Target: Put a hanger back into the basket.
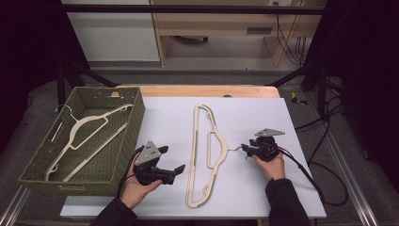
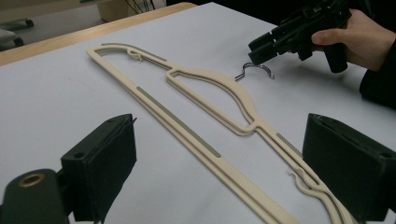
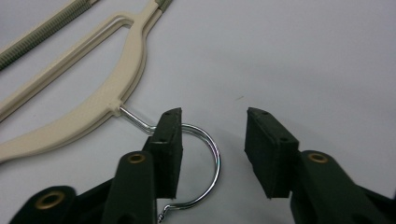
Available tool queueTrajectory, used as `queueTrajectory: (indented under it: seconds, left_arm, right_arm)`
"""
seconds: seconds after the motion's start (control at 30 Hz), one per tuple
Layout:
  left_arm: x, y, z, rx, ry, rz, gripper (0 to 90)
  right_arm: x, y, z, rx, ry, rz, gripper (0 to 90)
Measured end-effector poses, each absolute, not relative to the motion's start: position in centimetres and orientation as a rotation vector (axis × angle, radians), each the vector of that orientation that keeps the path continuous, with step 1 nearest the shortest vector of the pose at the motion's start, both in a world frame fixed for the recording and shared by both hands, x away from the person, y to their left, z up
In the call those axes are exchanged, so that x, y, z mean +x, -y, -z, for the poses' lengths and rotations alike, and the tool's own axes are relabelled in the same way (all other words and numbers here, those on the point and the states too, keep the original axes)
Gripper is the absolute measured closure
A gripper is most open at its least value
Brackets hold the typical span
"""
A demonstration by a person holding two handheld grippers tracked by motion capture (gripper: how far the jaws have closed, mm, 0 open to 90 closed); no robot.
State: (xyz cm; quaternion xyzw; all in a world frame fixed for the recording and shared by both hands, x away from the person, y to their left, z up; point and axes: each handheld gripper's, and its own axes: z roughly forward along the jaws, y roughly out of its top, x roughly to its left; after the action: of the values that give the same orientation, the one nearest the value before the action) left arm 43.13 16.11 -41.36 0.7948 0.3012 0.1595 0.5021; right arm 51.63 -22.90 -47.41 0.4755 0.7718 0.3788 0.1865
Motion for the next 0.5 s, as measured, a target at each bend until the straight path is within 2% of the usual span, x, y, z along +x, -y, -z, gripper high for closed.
queueTrajectory:
  seconds: [0.2,0.3,0.4,0.5]
  left_arm:
    - [43.19,-16.12,41.42,1.911,-0.73,-0.367,10.9]
    - [43.31,-16.12,41.56,1.912,-0.738,-0.353,11.0]
    - [43.38,-15.99,41.7,1.922,-0.742,-0.362,11.8]
    - [43.5,-15.62,41.77,1.927,-0.741,-0.362,12.1]
  right_arm:
    - [51.71,22.83,48.18,1.344,-2.206,-1.015,69.5]
    - [51.72,23.0,48.2,1.337,-2.198,-0.987,80.1]
    - [51.74,23.17,48.25,1.344,-2.196,-0.998,86.6]
    - [51.77,23.22,48.17,1.336,-2.215,-1.003,88.3]
